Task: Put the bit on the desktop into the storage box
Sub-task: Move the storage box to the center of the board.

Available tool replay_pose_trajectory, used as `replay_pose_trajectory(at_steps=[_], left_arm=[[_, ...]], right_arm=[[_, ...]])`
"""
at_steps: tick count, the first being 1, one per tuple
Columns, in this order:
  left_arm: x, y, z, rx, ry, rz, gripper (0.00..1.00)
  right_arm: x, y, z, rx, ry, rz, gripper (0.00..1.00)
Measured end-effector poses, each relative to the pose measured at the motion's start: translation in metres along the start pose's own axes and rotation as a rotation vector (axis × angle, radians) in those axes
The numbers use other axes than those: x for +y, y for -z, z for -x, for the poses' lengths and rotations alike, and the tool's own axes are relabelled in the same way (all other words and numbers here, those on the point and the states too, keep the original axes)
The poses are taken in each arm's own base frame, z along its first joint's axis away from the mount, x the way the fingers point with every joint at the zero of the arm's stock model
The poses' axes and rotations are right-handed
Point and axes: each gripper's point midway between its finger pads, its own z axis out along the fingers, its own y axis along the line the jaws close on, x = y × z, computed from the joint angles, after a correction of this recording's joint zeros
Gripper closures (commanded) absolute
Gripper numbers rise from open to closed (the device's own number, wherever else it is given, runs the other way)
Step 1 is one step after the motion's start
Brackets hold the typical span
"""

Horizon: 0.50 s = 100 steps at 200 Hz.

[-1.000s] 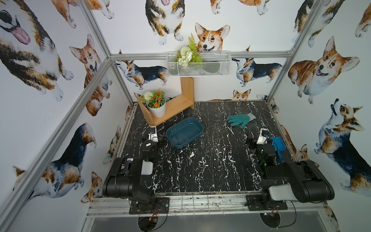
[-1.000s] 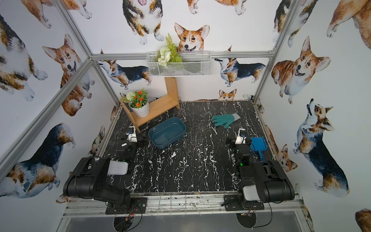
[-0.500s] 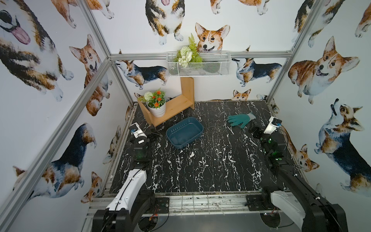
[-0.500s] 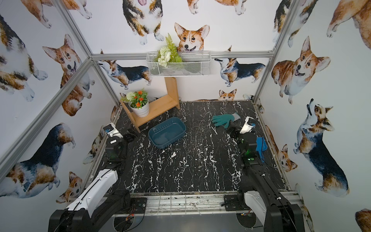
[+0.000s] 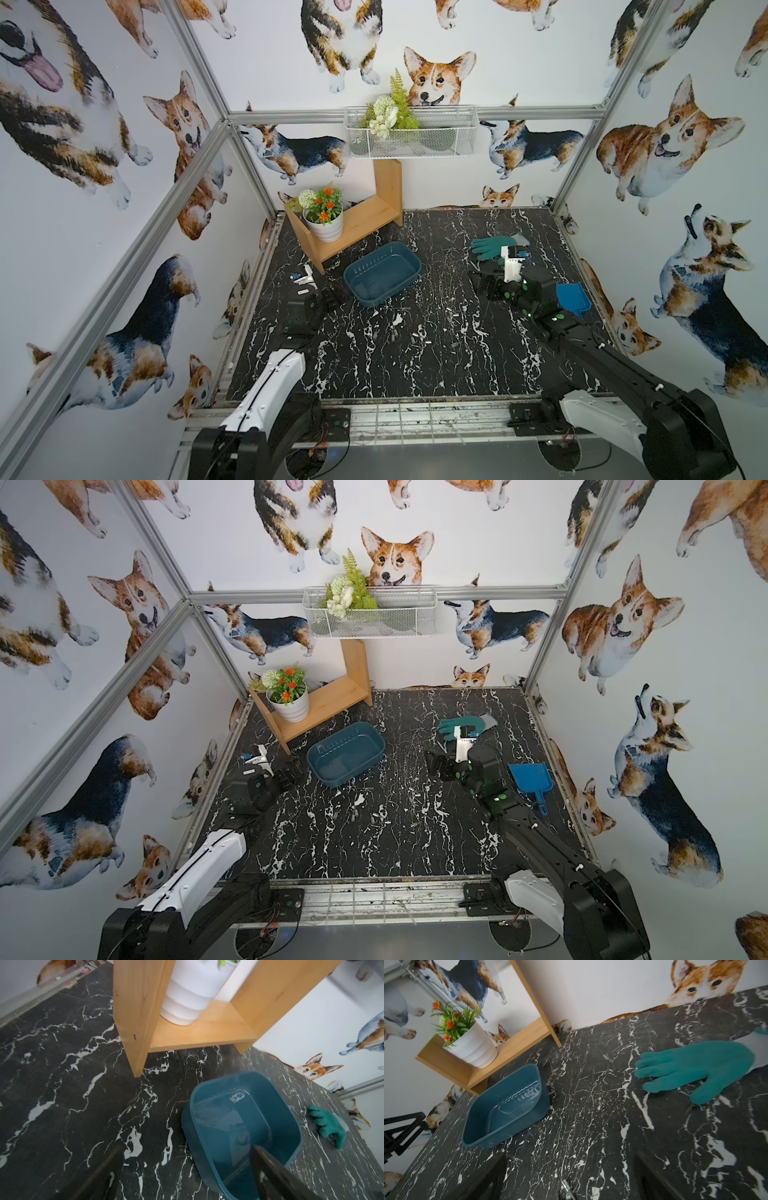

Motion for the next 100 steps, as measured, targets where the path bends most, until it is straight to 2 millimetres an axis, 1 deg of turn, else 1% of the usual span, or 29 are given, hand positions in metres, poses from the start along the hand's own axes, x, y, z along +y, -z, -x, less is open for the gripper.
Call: replay_pose_trajectory(at_steps=[25, 51, 78, 100], left_arm=[[-0.009, -0.008, -0.011, 0.06, -0.002, -0.037, 0.0], [-0.012, -0.014, -0.023, 0.107, 0.005, -0.057, 0.0], [-0.018, -0.018, -0.029, 0.115, 0.017, -0.094, 0.0], [-0.023, -0.023, -0.039, 0.131, 0.016, -0.122, 0.0]], right_arm=[[0.027, -0.024, -0.018, 0.093, 0.047, 0.03, 0.01], [0.049, -0.05, -0.026, 0.163, 0.095, 0.036, 0.07], [0.059, -0.08, -0.028, 0.211, 0.117, 0.021, 0.14], [0.066, -0.106, -0.029, 0.244, 0.125, 0.012, 0.22]])
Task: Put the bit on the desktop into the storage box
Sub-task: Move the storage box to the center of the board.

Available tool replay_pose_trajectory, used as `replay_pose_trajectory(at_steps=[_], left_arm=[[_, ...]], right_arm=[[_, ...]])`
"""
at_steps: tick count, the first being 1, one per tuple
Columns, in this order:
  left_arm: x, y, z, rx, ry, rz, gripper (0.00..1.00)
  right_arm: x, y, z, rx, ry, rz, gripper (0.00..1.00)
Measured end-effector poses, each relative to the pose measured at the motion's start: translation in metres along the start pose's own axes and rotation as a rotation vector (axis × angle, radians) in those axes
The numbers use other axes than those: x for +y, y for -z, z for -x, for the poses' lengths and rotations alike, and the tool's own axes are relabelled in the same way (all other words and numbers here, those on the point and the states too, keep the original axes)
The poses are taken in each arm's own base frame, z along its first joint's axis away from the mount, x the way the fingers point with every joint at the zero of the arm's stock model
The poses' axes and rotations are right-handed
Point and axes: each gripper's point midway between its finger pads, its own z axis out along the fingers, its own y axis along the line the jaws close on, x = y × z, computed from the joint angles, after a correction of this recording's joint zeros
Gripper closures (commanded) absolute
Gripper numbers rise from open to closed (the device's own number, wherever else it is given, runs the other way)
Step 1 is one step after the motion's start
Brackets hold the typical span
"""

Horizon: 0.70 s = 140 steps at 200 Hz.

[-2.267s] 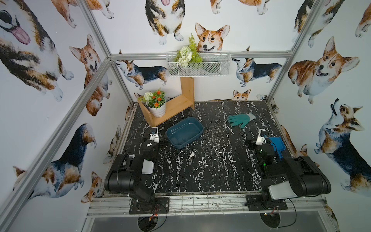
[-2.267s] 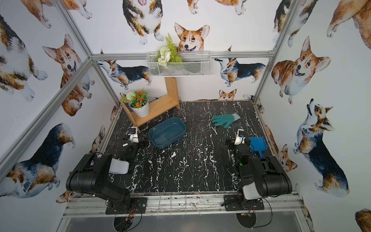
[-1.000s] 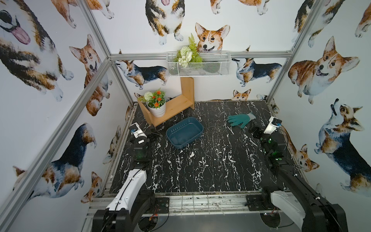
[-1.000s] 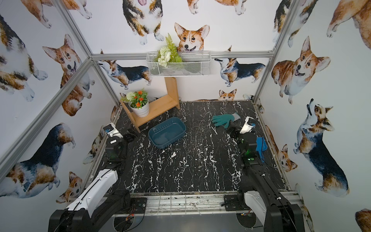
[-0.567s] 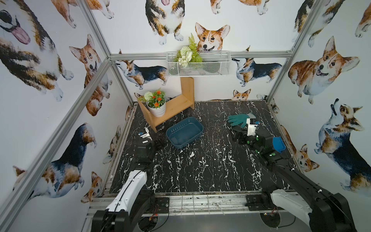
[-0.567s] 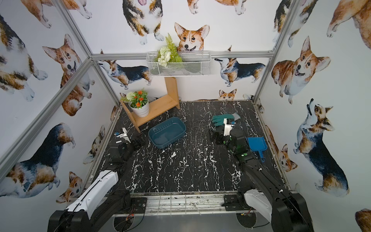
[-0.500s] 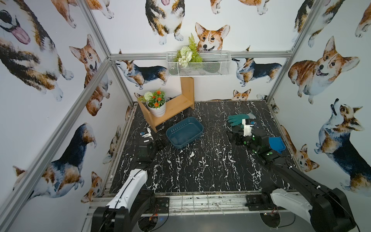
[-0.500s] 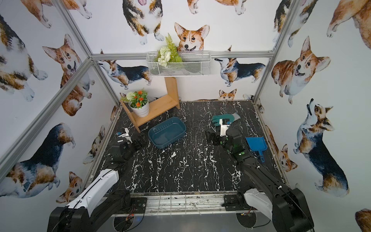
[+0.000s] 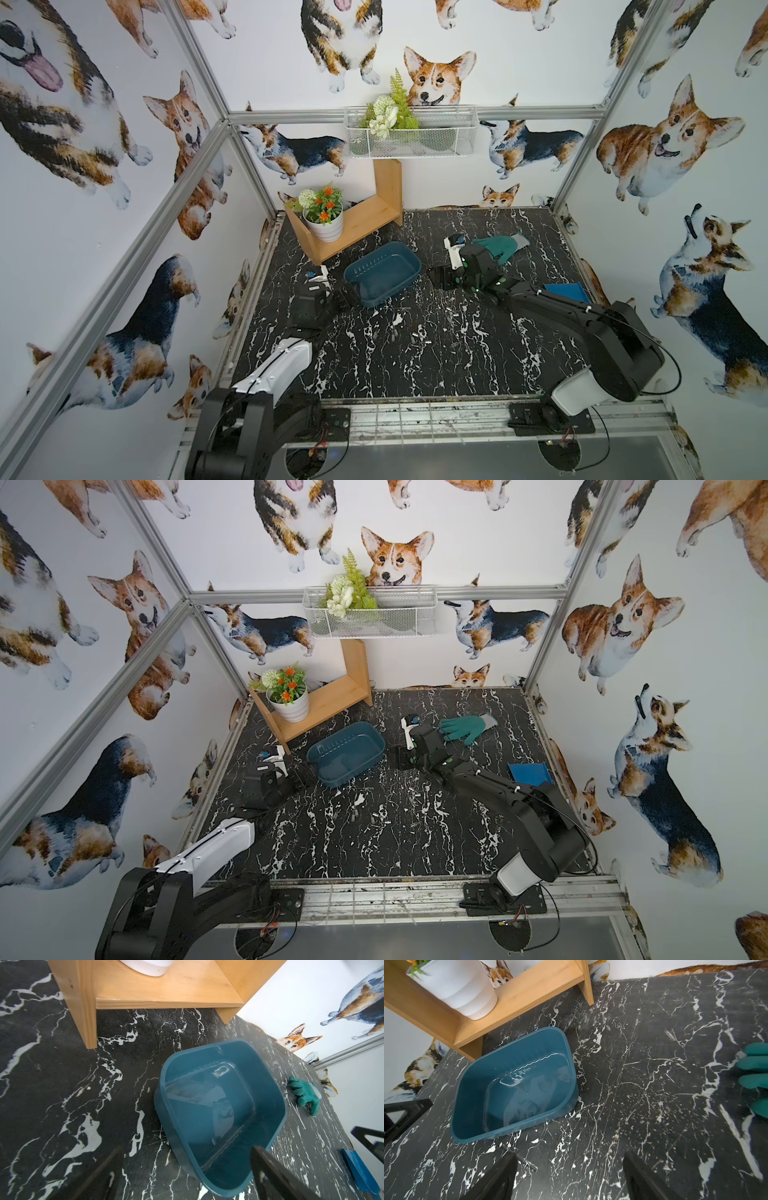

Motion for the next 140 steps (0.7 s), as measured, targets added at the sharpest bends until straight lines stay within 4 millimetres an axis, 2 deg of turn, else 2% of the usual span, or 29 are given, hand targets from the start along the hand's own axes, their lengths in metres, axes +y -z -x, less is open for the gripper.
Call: replay_pose_trajectory(at_steps=[40, 62, 68, 140], left_arm=[[-0.01, -0.006, -0.007, 0.011, -0.019, -0.041, 0.0], [-0.017, -0.006, -0.011, 0.013, -0.034, -0.063, 0.0], [-0.017, -0.006, -0.012, 0.015, -0.035, -0.066, 0.0], [-0.02, -0.005, -0.01, 0.003, -0.052, -0.067, 0.0]], right_arm=[[0.011, -0.047, 0.01, 0.049, 0.011, -0.012, 0.34], [0.009, -0.071, 0.014, 0.065, 0.009, -0.042, 0.36], [0.006, -0.076, 0.015, 0.067, 0.01, -0.057, 0.41], [-0.006, -0.122, 0.017, 0.092, 0.012, -0.144, 0.59]])
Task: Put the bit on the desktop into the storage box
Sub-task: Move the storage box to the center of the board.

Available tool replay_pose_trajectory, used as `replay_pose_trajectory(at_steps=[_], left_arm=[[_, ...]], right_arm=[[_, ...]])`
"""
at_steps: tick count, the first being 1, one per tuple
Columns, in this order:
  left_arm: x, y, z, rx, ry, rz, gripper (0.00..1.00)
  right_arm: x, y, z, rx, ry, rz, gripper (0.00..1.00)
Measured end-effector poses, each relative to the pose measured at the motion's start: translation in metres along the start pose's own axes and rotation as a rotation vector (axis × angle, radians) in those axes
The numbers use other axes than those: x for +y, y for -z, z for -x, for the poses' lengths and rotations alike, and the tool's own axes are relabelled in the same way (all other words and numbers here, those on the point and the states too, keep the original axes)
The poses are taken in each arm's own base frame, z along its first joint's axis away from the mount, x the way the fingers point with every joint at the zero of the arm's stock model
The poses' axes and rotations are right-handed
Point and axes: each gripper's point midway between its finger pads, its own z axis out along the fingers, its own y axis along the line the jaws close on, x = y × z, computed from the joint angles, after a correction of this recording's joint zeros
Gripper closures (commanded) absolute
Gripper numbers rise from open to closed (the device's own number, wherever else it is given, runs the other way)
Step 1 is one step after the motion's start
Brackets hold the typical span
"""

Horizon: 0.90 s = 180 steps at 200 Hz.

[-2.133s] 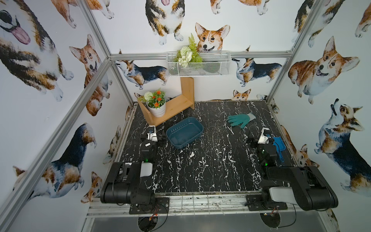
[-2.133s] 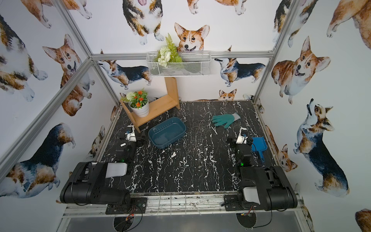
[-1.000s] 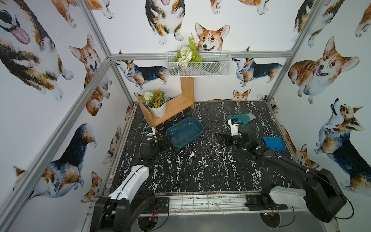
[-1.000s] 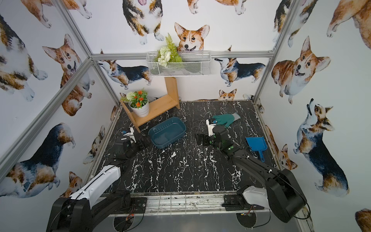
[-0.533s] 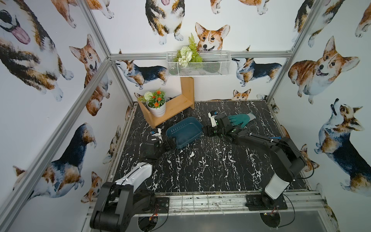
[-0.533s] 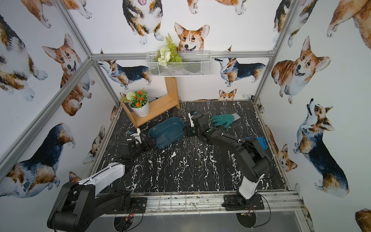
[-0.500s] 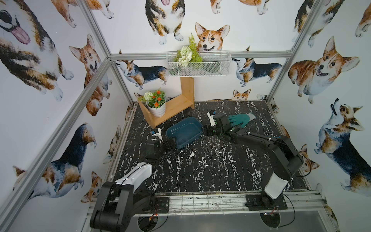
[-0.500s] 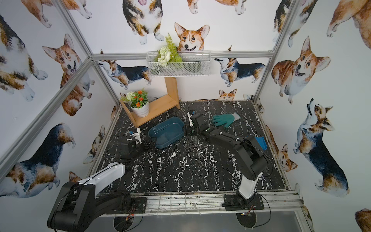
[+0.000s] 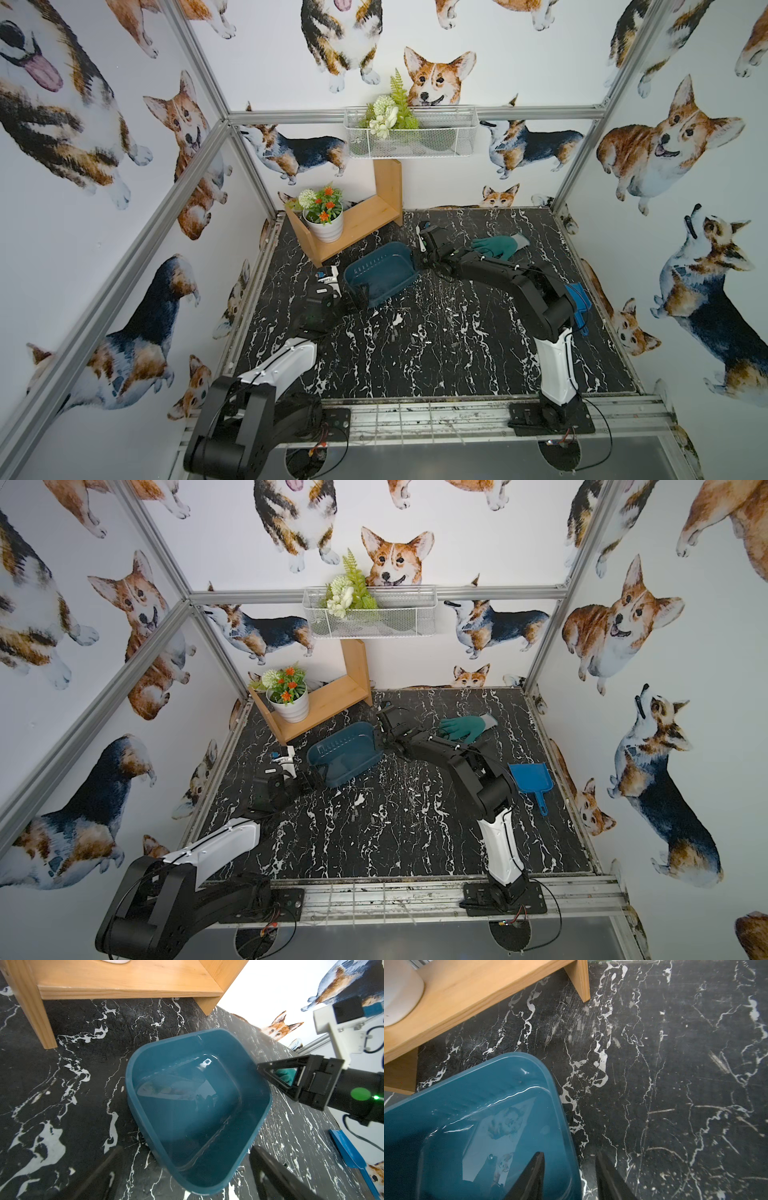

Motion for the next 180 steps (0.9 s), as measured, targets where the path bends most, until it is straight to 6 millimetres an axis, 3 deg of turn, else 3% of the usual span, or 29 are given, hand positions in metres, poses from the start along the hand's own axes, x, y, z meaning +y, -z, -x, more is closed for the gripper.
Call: replay_pose_trajectory(at_steps=[88, 180], left_arm=[[0.003, 0.001, 0.003, -0.013, -0.004, 0.017, 0.0], [0.001, 0.001, 0.002, -0.012, -0.005, 0.013, 0.0]], right_arm=[[-0.005, -0.007, -0.008, 0.032, 0.016, -0.027, 0.85], [-0.022, 0.031, -0.013, 0.024, 0.042, -0.09, 0.9]])
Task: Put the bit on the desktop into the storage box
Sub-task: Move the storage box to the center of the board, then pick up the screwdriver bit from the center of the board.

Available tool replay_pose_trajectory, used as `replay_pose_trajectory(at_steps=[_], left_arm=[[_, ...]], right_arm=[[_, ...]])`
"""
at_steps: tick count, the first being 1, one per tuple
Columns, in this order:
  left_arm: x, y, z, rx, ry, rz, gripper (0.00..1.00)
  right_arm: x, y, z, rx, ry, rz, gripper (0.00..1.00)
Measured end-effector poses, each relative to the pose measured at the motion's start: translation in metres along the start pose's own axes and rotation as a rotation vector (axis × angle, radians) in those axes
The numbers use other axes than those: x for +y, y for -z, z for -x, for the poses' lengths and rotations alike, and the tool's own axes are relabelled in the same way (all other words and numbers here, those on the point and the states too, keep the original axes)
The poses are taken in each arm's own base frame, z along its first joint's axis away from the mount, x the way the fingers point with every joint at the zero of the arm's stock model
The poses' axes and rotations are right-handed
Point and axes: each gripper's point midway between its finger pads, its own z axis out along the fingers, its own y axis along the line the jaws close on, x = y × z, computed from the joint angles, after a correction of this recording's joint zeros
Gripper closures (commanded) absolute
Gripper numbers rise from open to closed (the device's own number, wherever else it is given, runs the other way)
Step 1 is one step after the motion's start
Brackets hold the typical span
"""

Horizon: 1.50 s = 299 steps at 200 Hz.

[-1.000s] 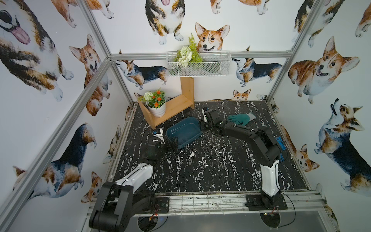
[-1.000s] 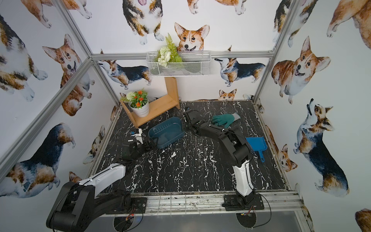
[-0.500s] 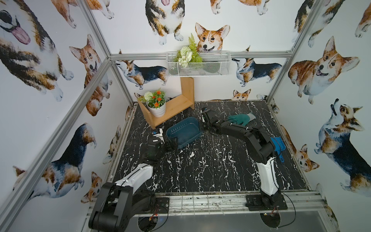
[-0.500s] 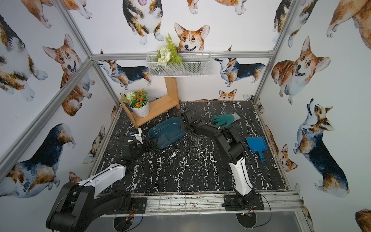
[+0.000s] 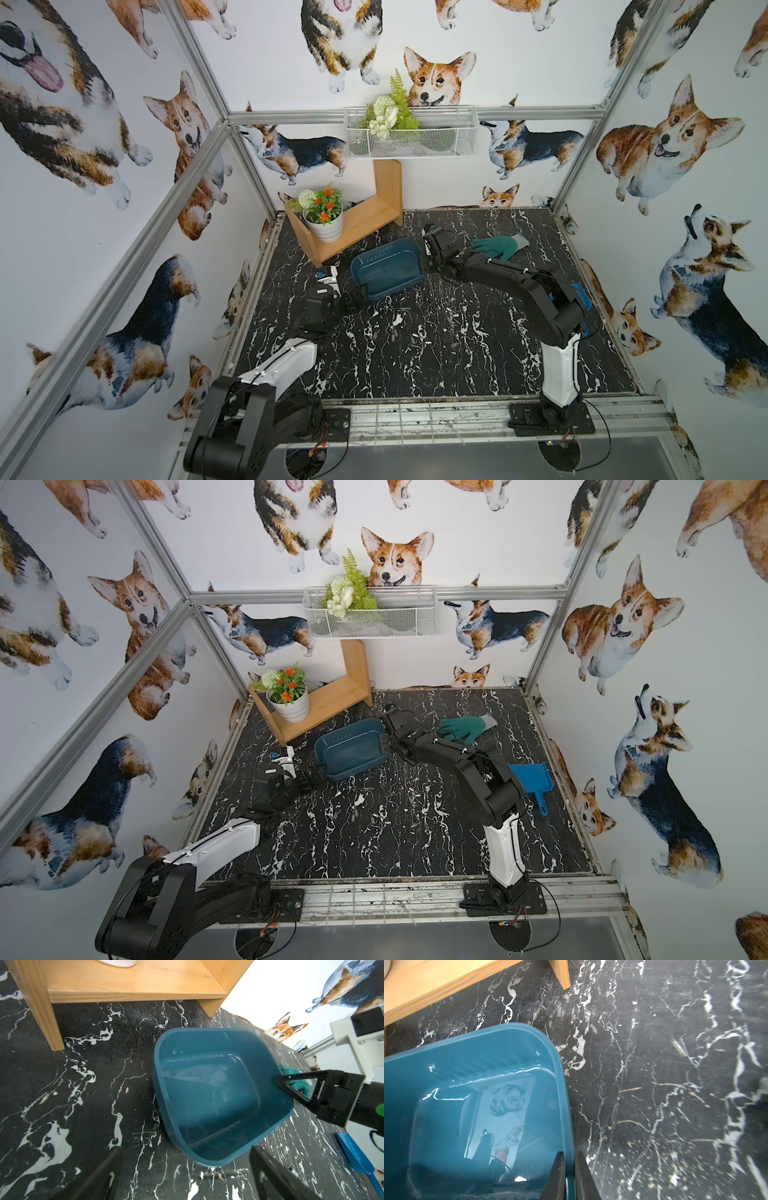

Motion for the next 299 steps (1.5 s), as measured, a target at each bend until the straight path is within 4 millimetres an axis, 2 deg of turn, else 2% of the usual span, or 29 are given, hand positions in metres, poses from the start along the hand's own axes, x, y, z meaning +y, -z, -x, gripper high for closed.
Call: replay_pose_trajectory(at_steps=[26, 81, 104, 124, 142, 167, 207, 241, 268, 299], left_arm=[[-0.005, 0.002, 0.001, -0.006, -0.01, -0.013, 0.0], [-0.012, 0.005, -0.001, -0.01, -0.035, -0.036, 0.0], [-0.012, 0.004, -0.003, -0.001, -0.038, -0.037, 0.0], [-0.014, 0.005, -0.005, 0.001, -0.043, -0.045, 0.0], [-0.015, 0.007, -0.004, -0.009, -0.051, -0.051, 0.0], [-0.016, 0.01, -0.004, -0.023, -0.065, -0.061, 0.0], [-0.029, 0.014, -0.007, -0.045, -0.097, -0.098, 0.0], [-0.046, 0.007, -0.014, -0.039, -0.129, -0.119, 0.0], [-0.049, 0.004, -0.02, -0.033, -0.142, -0.118, 0.0], [-0.048, 0.006, -0.016, -0.053, -0.15, -0.107, 0.0]], right_arm=[[-0.016, 0.016, -0.012, 0.009, -0.002, -0.032, 0.9], [-0.072, 0.046, -0.045, 0.045, -0.052, -0.113, 0.88], [-0.084, 0.053, -0.052, 0.047, -0.069, -0.127, 0.8], [-0.086, 0.055, -0.052, 0.041, -0.074, -0.129, 0.65], [-0.085, 0.058, -0.049, 0.03, -0.078, -0.126, 0.49], [-0.084, 0.068, -0.04, -0.002, -0.085, -0.116, 0.44], [-0.08, 0.117, -0.031, -0.082, -0.086, -0.063, 0.38], [-0.059, 0.132, -0.065, -0.034, -0.033, 0.004, 0.38], [-0.044, 0.127, -0.101, 0.056, 0.017, 0.044, 0.39], [-0.037, 0.117, -0.123, 0.126, 0.038, 0.057, 0.42]])
